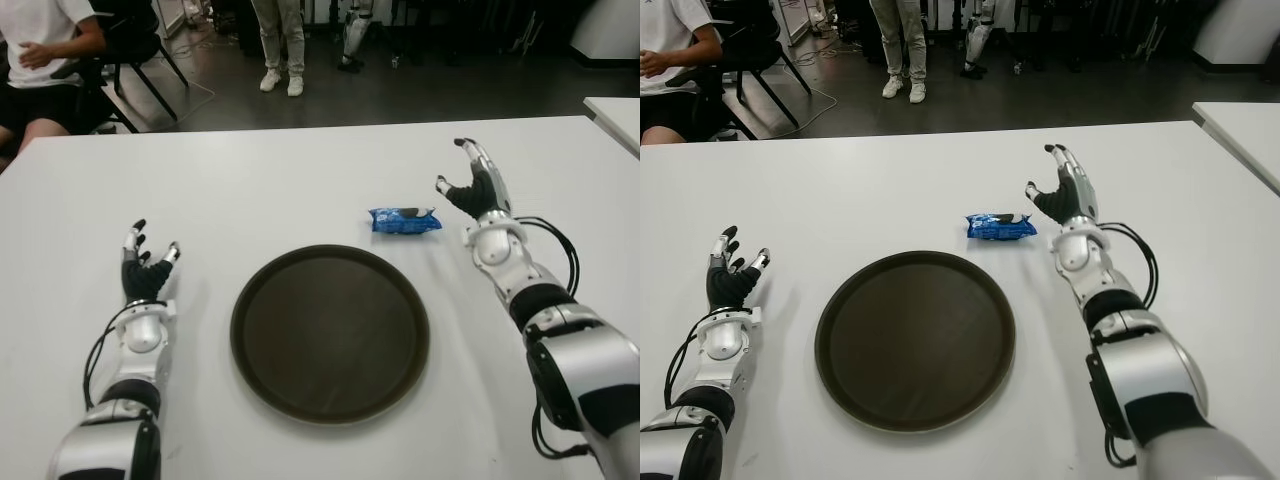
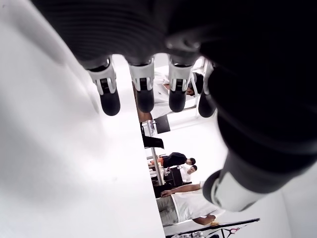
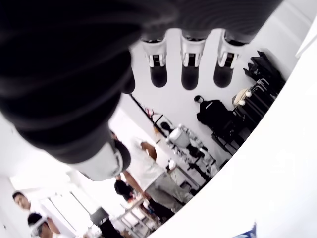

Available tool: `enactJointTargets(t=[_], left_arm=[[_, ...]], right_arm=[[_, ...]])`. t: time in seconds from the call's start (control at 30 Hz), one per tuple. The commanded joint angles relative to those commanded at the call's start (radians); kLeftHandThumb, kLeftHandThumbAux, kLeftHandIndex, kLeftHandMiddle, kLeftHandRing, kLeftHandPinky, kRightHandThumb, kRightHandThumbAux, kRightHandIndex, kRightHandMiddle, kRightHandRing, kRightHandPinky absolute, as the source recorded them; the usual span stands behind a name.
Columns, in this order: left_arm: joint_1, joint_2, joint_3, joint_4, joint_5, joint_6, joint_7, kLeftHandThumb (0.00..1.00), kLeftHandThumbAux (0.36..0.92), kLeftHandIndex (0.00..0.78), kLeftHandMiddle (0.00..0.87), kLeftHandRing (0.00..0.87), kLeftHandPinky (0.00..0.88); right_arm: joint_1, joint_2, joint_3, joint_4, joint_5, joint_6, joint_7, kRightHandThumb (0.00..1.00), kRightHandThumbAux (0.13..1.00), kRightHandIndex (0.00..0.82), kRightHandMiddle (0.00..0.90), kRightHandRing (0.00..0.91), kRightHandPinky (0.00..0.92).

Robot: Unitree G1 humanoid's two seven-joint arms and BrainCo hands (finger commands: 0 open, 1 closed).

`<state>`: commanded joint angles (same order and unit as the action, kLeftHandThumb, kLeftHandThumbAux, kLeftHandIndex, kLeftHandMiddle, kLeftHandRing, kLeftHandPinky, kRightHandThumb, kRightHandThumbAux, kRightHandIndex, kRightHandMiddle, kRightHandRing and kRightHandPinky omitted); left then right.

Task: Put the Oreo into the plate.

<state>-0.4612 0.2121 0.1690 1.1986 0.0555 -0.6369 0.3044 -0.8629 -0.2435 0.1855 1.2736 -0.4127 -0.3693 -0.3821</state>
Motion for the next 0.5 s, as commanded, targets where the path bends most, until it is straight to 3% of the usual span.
enactJointTargets(t=[0.3,0.5], left_arm=[[-0.005,0.001,0.010,0.022,-0.011,0.015,-0.009,0.000,0.786,0.041,0.047,0.027,0.017],[-0.004,0.001,0.017,0.036,-0.018,0.028,-0.011,0.000,0.766,0.036,0.035,0.015,0.009]], right_arm=[[-0.031,0.006,0.033,0.008,-0.025,0.054,0.046,0.462,0.761,0.000,0.025,0.017,0.046],[-0.038,0.039,0.064,0.044,-0.047,0.096,0.062,0.485,0.761,0.000,0.038,0.041,0.069]])
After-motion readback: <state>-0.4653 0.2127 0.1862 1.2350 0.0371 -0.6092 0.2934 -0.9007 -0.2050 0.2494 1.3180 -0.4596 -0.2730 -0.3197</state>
